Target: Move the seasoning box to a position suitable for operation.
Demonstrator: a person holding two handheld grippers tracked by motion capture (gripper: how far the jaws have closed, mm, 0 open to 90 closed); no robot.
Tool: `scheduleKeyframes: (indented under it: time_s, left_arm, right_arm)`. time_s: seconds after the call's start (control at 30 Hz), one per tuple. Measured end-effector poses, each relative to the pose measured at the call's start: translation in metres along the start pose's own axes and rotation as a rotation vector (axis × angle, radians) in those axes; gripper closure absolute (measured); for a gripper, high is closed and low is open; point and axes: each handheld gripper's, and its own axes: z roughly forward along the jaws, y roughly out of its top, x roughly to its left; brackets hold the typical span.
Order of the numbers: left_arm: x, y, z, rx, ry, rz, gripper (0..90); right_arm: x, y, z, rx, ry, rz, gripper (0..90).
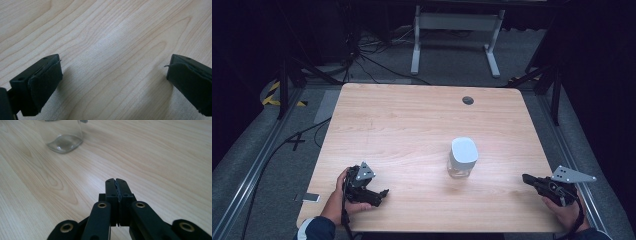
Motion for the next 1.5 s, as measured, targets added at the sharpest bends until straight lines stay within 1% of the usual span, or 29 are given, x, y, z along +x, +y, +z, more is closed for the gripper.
scheduleKeyframes:
  time_s: [0.03,0.07,0.17,0.2,0.23,0.33,0.37,0.4,0.47,0.53,0.57,0.6,0.63,0.67,0.7,0.77,0.8,0.83,0.87,0.9,0.93,1.0,1.1,1.17,1.2,1.27,1.47,1.5]
  left_arm:
    - [0.000,0.000,0.000,0.005,-0.002,0.001,0.3]
    - [0.000,0.000,0.000,0.005,-0.002,0.001,0.3]
    - [0.000,0.000,0.000,0.001,0.000,0.000,0.3]
    - [0.000,0.000,0.000,-0.004,0.002,0.003,0.3]
    - [0.000,0.000,0.000,0.004,-0.002,0.001,0.3]
    - [0.000,0.000,0.000,0.001,0.000,0.000,0.3]
    - [0.000,0.000,0.000,0.004,-0.002,0.001,0.3]
    - [0.000,0.000,0.000,0.002,0.000,0.000,0.3]
    - [0.000,0.000,0.000,0.002,0.000,0.000,0.3]
    - [0.000,0.000,0.000,0.001,0.000,0.001,0.3]
    - [0.000,0.000,0.000,-0.002,0.001,0.002,0.3]
    - [0.001,0.000,0.000,0.003,0.000,0.006,0.3]
    - [0.000,0.000,0.000,0.006,-0.003,0.000,0.3]
    - [0.000,0.000,0.000,-0.001,0.002,0.004,0.3]
    - [0.000,0.000,0.000,0.001,0.000,0.000,0.3]
    - [0.000,0.000,0.000,0.005,-0.002,0.001,0.3]
    - [0.000,0.000,0.000,0.005,-0.002,0.000,0.3]
    - [0.000,0.000,0.000,0.005,-0.002,0.000,0.3]
    - [0.000,0.000,0.000,0.004,-0.002,0.002,0.3]
    - [0.000,0.000,0.000,0.003,0.000,0.004,0.3]
    - [0.000,0.000,0.000,0.001,0.001,0.002,0.3]
    - [0.000,0.000,0.000,0.000,-0.001,0.000,0.3]
    - [0.000,0.000,0.000,0.001,-0.001,0.000,0.3]
    - [0.000,0.000,0.000,0.001,0.000,0.000,0.3]
    - [0.000,0.000,0.000,0.002,0.000,0.000,0.3]
    - [0.000,0.000,0.000,0.000,0.000,0.000,0.3]
    - [0.000,0.000,0.000,0.000,0.002,0.005,0.3]
    - [0.000,0.000,0.000,-0.002,0.000,0.000,0.3]
  right_arm:
    - [0.000,0.006,0.001,-0.001,0.005,-0.018,89.8]
    - [0.000,0.006,0.001,-0.001,0.005,-0.018,89.8]
    - [0.001,0.018,0.004,-0.009,0.021,-0.028,89.9]
    - [0.002,0.024,0.007,-0.011,0.019,-0.041,89.9]
    - [0.002,0.028,0.009,-0.013,0.021,-0.047,89.9]
    - [0.002,0.046,0.016,-0.019,0.031,-0.068,90.0]
    - [0.002,0.051,0.018,-0.032,0.051,-0.052,90.0]
    - [0.002,0.056,0.020,-0.035,0.057,-0.051,90.0]
    - [0.003,0.065,0.025,-0.037,0.052,-0.074,90.0]
    - [0.005,0.074,0.030,-0.037,0.045,-0.085,90.0]
    - [0.005,0.078,0.033,-0.045,0.048,-0.085,90.0]
    - [0.004,0.083,0.036,-0.058,0.061,-0.074,90.0]
    - [0.004,0.087,0.040,-0.066,0.067,-0.069,90.0]
    - [0.004,0.092,0.044,-0.065,0.070,-0.069,90.0]
    - [0.004,0.096,0.050,-0.063,0.066,-0.074,90.0]
    - [0.004,0.104,0.066,-0.052,0.072,-0.069,90.0]
    - [0.005,0.107,0.075,-0.038,0.064,-0.072,90.0]
    - [0.005,0.107,0.075,-0.038,0.064,-0.072,90.0]
    - [0.006,0.109,0.080,-0.031,0.062,-0.074,90.0]
    - [0.009,0.114,0.091,-0.014,0.062,-0.080,90.0]
    - [0.011,0.116,0.097,-0.007,0.055,-0.087,90.0]
    - [0.016,0.119,0.106,0.004,0.059,-0.093,90.0]
    - [0.024,0.119,0.117,0.028,0.068,-0.102,90.0]
    - [0.030,0.117,0.124,0.047,0.059,-0.120,90.0]
    - [0.032,0.116,0.126,0.056,0.057,-0.127,90.0]
    - [0.035,0.116,0.130,0.063,0.052,-0.125,90.0]
    - [0.042,0.113,0.137,0.076,0.070,-0.127,90.0]
    - [0.043,0.112,0.138,0.075,0.074,-0.125,90.0]
